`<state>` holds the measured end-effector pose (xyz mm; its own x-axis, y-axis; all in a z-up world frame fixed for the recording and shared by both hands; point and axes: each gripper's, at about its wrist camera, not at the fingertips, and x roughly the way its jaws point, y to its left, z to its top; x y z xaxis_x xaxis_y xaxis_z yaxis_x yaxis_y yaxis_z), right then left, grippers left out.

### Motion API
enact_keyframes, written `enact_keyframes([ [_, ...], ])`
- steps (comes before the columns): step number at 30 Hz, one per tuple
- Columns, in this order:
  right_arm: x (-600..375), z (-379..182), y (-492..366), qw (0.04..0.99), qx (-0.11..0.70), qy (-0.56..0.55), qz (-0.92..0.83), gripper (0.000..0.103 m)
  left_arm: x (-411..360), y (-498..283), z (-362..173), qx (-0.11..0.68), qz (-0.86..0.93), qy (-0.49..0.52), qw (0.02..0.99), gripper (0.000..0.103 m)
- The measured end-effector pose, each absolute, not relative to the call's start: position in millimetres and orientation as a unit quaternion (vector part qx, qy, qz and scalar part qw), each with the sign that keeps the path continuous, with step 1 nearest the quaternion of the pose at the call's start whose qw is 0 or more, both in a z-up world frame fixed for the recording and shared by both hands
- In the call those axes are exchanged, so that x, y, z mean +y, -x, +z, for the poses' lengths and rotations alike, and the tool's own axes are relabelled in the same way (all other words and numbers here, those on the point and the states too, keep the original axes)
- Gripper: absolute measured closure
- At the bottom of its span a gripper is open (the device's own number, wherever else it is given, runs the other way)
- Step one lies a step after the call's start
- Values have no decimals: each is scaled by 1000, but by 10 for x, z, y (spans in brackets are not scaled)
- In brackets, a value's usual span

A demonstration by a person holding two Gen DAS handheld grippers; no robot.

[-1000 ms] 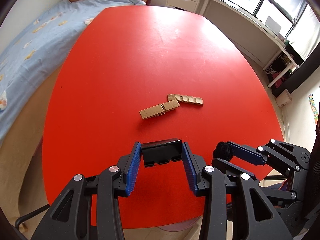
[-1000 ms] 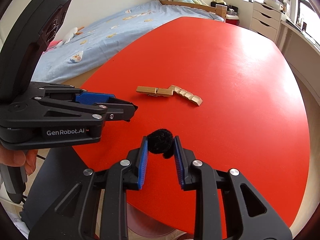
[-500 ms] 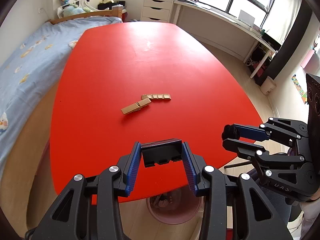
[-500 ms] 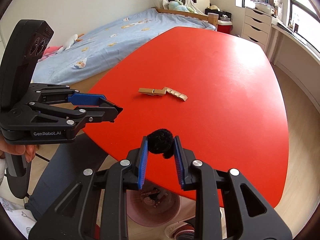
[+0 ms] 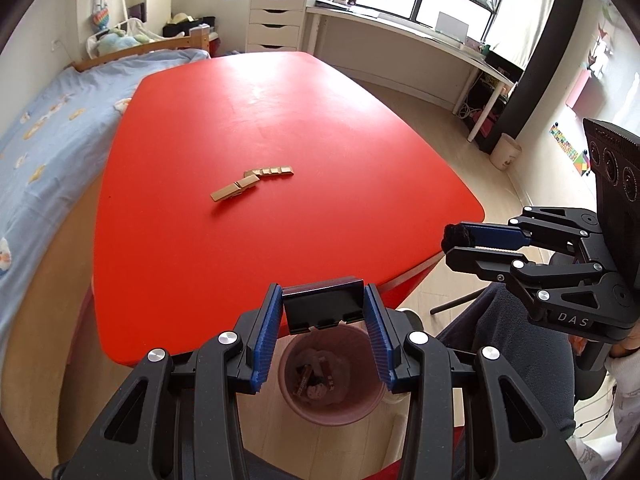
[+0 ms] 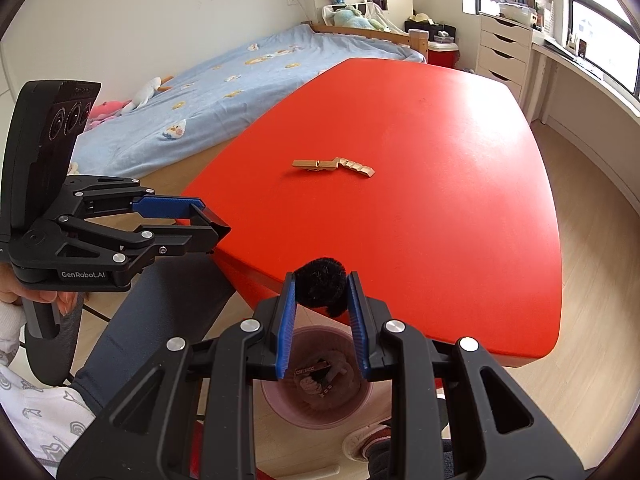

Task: Collect trash
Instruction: 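Carry the black stand and fuzzy ball over the wastebasket, then open both tools to drop the stand and ball into the wastebasket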

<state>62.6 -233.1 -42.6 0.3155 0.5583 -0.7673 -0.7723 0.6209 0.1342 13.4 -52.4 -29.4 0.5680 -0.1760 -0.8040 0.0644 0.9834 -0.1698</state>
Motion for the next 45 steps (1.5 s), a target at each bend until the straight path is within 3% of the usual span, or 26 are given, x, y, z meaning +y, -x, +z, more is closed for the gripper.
enact_keyframes([
  [28, -2623, -583, -226, 780, 438, 115, 432, 77, -777, 166, -464, 479, -114, 54, 869, 62],
  [30, -2640, -583, -231, 781, 438, 114, 431, 73, -777, 167, -464, 479, -117, 55, 868, 61],
  [32, -2657, -588, -233, 781, 439, 113, 429, 48, -778, 158, -476, 481, -117, 54, 867, 49],
  [33, -2652, -589, -225, 783, 437, 112, 428, 33, -770, 161, -475, 477, -117, 55, 869, 30],
  [34, -2662, -586, -225, 785, 434, 111, 428, 30, -757, 169, -468, 471, -115, 56, 873, 17],
  [36, -2672, -589, -232, 786, 435, 113, 425, 13, -734, 174, -458, 465, -109, 53, 877, 13],
  [40, -2679, -604, -246, 787, 436, 116, 422, 6, -688, 171, -478, 468, -92, 48, 878, 8],
  [45, -2668, -611, -249, 787, 433, 119, 423, 4, -657, 168, -475, 469, -87, 47, 878, 8],
])
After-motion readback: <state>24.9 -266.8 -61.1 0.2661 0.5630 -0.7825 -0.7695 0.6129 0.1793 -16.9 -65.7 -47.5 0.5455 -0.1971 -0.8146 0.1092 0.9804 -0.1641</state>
